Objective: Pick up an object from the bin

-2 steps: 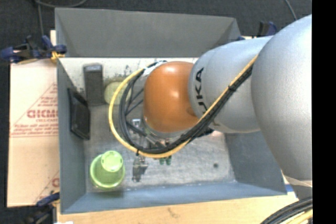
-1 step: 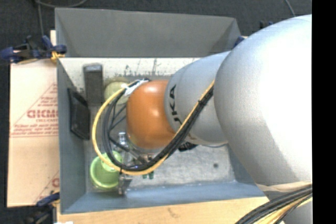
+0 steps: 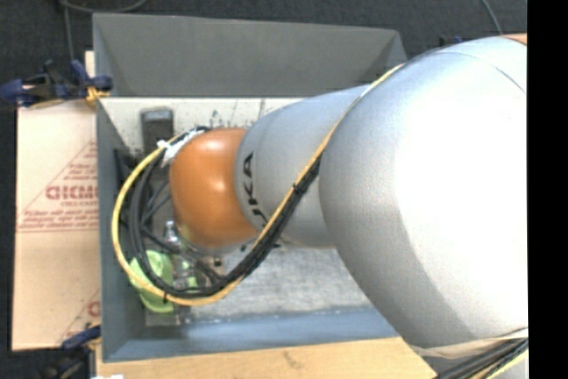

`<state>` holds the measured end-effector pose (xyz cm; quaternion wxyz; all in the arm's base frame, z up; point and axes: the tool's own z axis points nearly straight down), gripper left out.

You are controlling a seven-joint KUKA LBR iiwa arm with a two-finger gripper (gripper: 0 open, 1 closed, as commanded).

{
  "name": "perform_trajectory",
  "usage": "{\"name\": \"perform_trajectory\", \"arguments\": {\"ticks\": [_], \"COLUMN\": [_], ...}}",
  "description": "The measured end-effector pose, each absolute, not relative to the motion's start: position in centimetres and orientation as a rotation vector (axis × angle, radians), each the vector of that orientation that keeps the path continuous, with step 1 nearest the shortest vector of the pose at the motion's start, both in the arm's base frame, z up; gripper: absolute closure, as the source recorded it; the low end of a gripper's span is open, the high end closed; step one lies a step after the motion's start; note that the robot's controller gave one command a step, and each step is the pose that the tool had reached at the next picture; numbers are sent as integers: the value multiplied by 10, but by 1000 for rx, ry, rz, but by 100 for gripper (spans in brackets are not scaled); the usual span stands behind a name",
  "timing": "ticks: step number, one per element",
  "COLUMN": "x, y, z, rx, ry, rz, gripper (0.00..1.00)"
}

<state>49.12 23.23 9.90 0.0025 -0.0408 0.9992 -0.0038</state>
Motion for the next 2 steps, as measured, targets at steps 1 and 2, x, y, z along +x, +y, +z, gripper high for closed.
{"name": "perform_trajectory", "arguments": {"ticks": [1, 2], "x": [491, 494], "y": [232, 231], "z": [99, 162], "rx": [-127, -106], "ry": [3134, 3143], "rz": [-12, -2], "gripper": [100, 100]}}
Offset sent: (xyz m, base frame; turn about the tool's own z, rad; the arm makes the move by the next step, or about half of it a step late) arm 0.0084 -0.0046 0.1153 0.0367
